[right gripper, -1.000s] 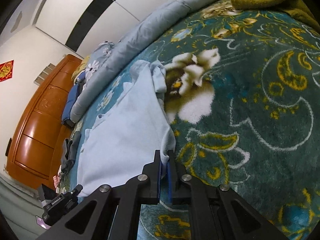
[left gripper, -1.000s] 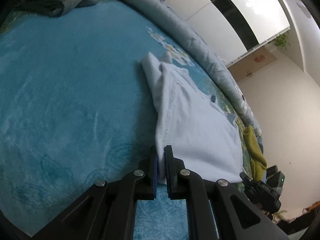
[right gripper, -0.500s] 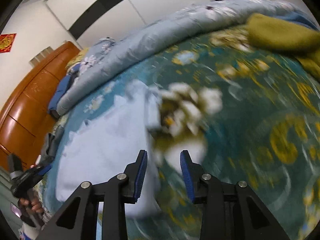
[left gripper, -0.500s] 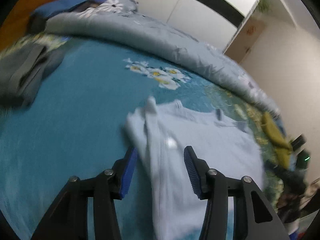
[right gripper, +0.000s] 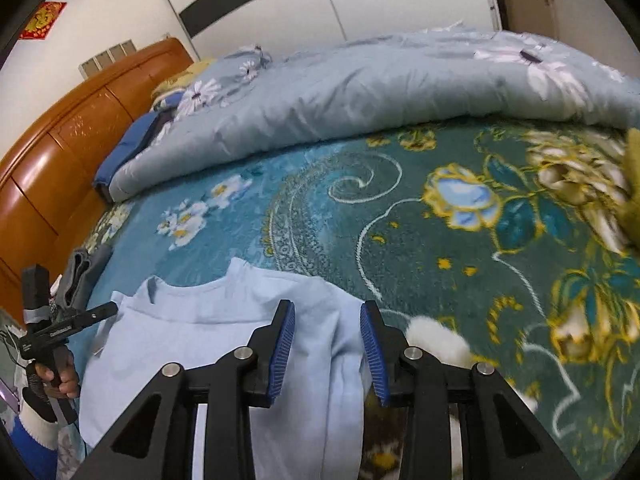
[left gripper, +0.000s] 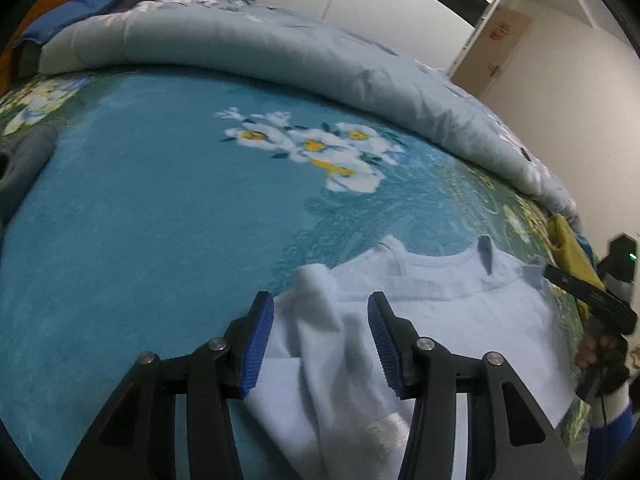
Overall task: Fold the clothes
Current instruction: 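Grasp the shirt fabric with both grippers and lift it to unfold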
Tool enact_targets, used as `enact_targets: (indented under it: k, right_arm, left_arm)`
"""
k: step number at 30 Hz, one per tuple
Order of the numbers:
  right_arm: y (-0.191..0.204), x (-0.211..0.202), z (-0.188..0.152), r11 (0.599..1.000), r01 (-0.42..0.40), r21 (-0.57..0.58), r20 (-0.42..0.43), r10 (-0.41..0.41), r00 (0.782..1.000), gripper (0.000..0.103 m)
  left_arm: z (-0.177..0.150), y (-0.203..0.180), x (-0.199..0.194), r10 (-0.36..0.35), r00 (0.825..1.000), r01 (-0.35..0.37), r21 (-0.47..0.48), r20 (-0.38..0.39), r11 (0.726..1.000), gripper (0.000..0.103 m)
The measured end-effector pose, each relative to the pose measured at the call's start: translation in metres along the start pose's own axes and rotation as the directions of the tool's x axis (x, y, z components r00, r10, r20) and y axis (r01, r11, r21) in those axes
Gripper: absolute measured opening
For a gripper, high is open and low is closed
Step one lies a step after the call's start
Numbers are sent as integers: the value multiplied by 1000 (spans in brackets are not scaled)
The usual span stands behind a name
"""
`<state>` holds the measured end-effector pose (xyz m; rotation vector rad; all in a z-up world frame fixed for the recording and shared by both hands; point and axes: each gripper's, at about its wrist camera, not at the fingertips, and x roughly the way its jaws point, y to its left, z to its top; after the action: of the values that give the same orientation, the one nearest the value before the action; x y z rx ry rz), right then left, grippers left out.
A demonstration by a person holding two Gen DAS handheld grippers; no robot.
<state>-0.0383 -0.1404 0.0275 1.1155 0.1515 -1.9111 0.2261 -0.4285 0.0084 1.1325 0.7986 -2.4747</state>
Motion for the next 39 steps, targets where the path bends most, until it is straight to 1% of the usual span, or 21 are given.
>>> enact_targets:
  k: [3,6,9,12,13,14,15,16,17,20,23,24,26,28,31,33,35,36,37,39]
  right_arm:
    - [-4,11,3,1000,-13,6,-23,14,1000,37]
    - [-7,11,4,999,-43,29,-9,43,999,37]
    - [-5,12,4,996,-77,34,-10,77,997,37]
    - [0,12,3,997,-80,17,-16,80,997,36]
    - [2,12,3,997,-80,11,-19,80,997,36]
    - [4,11,2,997,-81,5,-21,81,997,28]
    - [6,11,2,997,-82,0,-23,82,996,23]
    - [7,11,2,996,-85,-4,-24,85,996,10]
    - [8,10,2,996,-89,-7,-25,89,996,4]
    - [10,5,2,994,-103,-24,-11,102,995,3]
    - [3,-9,10,994,-107,1,55,106,993,3]
    - [0,-11,13,993,-115,14,70,114,991,3]
    - [-3,-7,17,995,-102,23,65,100,993,3]
    - [-4,6,17,996,-82,32,25,81,996,3]
    - [-9,24,14,996,-63,63,-24,64,998,3]
    - [-11,32,12,995,-58,79,-43,61,997,3]
    - [-13,33,10,995,-59,80,-43,63,997,3]
    - [-13,31,10,995,-57,76,-41,60,997,6]
    - [-12,29,10,996,-51,70,-35,53,998,7]
    - [-8,19,12,998,-22,50,-14,23,1000,7]
  left_arm:
    - [1,-6,3,-13,1000,13,24,-10,1000,51]
    - [2,-9,7,-4,1000,4,32,-12,999,51]
    - [3,-9,8,-2,1000,2,32,2,999,50]
    - [3,-7,6,2,1000,-2,23,23,1000,50]
    - [3,-6,5,1,1000,-1,18,28,1000,41]
    - [3,-5,4,-4,1000,3,11,29,1000,24]
    - [3,-4,3,-9,1000,8,6,28,1000,14]
    - [3,-4,2,-10,1000,10,4,29,1000,7]
    - [4,-4,-1,-8,999,8,3,42,1000,7]
    - [7,-4,-14,-10,994,10,0,105,1000,6]
    - [13,-3,-29,-35,985,37,-9,169,999,6]
    - [15,-2,-31,-31,984,33,-9,175,999,6]
    - [20,-2,-27,-6,986,6,-5,166,1000,6]
    - [21,0,-14,26,992,-26,-2,122,1000,6]
    - [17,4,7,73,996,-73,0,55,997,6]
    - [13,6,13,80,996,-80,-7,31,997,6]
    - [11,6,10,72,997,-72,-7,33,997,6]
    - [11,5,7,70,997,-70,-5,33,998,6]
    - [11,4,4,68,997,-68,-3,33,998,9]
    - [11,2,-5,87,995,-87,-10,38,996,26]
